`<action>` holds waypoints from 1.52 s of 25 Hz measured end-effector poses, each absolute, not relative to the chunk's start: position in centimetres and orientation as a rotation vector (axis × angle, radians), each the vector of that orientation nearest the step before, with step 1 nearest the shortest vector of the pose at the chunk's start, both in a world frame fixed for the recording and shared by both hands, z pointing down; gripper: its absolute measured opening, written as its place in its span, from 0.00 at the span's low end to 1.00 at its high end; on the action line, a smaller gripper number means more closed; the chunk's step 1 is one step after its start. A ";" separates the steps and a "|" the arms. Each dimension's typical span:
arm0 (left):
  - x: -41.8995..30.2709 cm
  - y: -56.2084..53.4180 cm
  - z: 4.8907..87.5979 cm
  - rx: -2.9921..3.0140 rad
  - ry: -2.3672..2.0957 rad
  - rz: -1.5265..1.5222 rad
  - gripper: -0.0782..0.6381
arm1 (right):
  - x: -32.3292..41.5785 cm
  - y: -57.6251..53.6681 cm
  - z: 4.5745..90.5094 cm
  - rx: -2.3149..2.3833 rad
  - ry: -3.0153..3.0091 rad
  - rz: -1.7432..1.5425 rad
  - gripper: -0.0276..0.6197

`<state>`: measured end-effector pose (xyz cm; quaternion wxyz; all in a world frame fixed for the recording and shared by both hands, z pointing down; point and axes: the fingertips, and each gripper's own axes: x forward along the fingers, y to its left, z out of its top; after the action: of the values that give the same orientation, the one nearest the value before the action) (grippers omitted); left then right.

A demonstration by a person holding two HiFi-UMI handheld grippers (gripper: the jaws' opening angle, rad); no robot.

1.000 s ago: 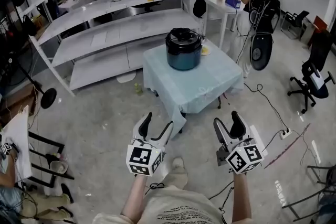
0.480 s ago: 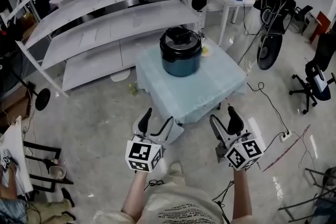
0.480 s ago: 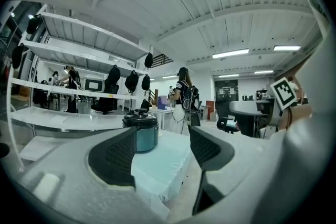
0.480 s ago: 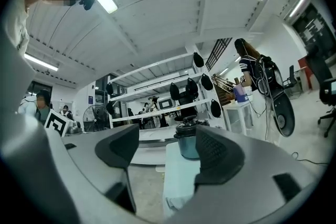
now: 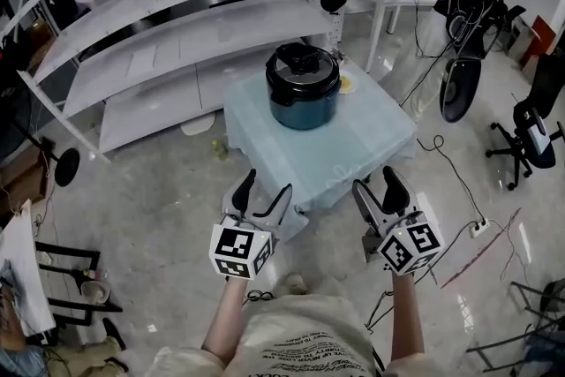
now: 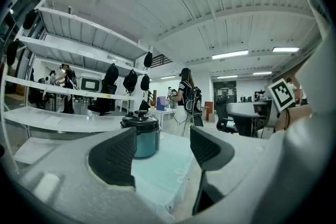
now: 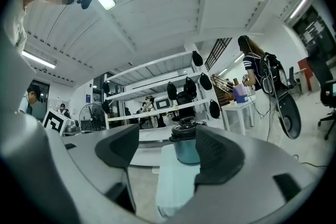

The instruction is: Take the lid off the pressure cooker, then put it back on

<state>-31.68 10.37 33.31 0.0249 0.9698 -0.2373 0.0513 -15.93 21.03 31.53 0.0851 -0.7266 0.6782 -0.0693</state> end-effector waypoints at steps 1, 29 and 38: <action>-31.6 10.2 33.4 3.000 -0.731 0.160 0.54 | -15.8 20.8 31.5 -2.167 2.023 -0.205 0.54; -18.4 -5.1 34.9 2.906 -0.897 0.230 0.54 | -2.4 1.5 31.8 -1.959 2.239 -0.225 0.54; -13.8 -10.8 35.6 2.821 -1.045 0.250 0.54 | 1.9 -6.8 32.8 -1.793 2.456 -0.263 0.54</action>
<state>-13.75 -10.80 35.56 0.0614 0.9327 -0.3455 0.0828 1.86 -6.83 32.79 0.0448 -0.5869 0.8038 -0.0862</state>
